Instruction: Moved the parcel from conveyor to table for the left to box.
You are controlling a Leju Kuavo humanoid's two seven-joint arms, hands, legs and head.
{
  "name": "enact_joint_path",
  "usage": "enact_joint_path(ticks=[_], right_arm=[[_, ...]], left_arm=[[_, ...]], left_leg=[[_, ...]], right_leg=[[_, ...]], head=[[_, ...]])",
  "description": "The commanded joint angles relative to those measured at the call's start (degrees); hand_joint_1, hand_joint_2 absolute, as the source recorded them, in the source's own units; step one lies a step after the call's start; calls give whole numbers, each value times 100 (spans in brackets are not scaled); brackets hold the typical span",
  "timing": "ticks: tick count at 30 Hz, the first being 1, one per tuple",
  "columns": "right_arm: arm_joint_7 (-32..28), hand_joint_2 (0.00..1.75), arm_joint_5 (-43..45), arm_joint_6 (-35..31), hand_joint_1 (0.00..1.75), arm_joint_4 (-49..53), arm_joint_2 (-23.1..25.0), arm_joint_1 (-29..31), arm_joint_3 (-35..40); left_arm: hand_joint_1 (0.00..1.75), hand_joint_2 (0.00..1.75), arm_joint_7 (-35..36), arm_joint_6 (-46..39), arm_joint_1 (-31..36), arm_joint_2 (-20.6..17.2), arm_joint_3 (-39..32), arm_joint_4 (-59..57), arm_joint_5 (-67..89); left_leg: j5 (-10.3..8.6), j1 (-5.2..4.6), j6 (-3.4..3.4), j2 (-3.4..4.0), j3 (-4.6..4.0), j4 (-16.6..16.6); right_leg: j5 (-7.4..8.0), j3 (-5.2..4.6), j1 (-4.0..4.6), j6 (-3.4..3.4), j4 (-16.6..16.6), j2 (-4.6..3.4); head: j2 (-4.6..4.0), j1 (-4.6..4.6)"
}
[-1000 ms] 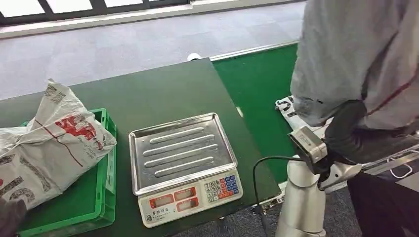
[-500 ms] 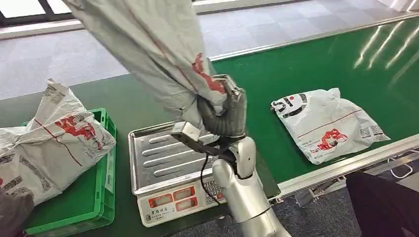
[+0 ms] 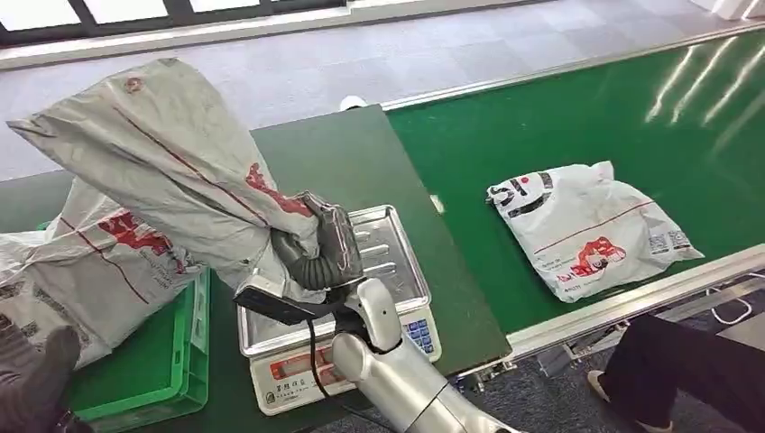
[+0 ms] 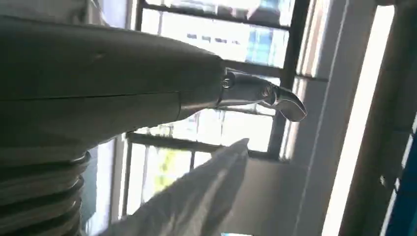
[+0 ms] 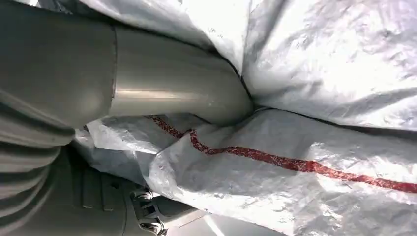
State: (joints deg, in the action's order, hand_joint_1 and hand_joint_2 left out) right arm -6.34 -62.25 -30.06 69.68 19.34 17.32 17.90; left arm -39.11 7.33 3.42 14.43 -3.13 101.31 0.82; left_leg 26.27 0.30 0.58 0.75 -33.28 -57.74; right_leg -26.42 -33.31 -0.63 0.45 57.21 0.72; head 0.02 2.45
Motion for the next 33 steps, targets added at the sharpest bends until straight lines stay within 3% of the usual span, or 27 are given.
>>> enact_joint_path(ticks=[1, 4, 8, 19, 24, 33], right_arm=[[-256, 175, 531, -648, 175, -316, -186, 118, -179], [-415, 175, 490, -810, 175, -255, -205, 22, -78], [402, 175, -301, -878, 175, -142, -243, -341, -64], [482, 175, -405, -837, 175, -78, -301, -500, -10], [994, 175, -872, -444, 175, -186, -430, -1273, 119], [1460, 175, -1214, 299, 175, -301, -292, -1410, 6]], left_arm=[[0, 175, 338, -2002, 989, 367, 610, -1150, 448], [0, 175, 118, -1924, 911, 300, 543, -1293, 94], [0, 175, 81, -2185, 727, 242, 595, -1808, 293], [0, 175, 107, -2169, 652, 262, 603, -1724, 201], [0, 175, 98, -2027, 372, 232, 614, -1706, -10], [0, 175, 156, -2061, 282, 214, 865, -1817, 252]], left_leg=[[-14, 4, -3, -57, -9, 2], [-8, 3, -2, -33, 1, 3], [-6, 2, -1, -21, 12, 10], [-6, 5, 0, -25, 7, 12], [-4, 4, 0, -28, 29, 30], [3, 1, 4, -14, 3, 11]], right_leg=[[-1, 11, 3, 1, -8, 48], [0, 15, 3, 2, -9, 27], [2, 21, 2, 1, -13, 16], [4, 19, 5, 1, -19, 13], [1, 41, 4, 0, -37, 13], [-1, 11, 1, 0, -13, 7]], head=[[0, 0], [0, 0], [0, 0], [0, 0], [-2, 0], [-2, 0]])
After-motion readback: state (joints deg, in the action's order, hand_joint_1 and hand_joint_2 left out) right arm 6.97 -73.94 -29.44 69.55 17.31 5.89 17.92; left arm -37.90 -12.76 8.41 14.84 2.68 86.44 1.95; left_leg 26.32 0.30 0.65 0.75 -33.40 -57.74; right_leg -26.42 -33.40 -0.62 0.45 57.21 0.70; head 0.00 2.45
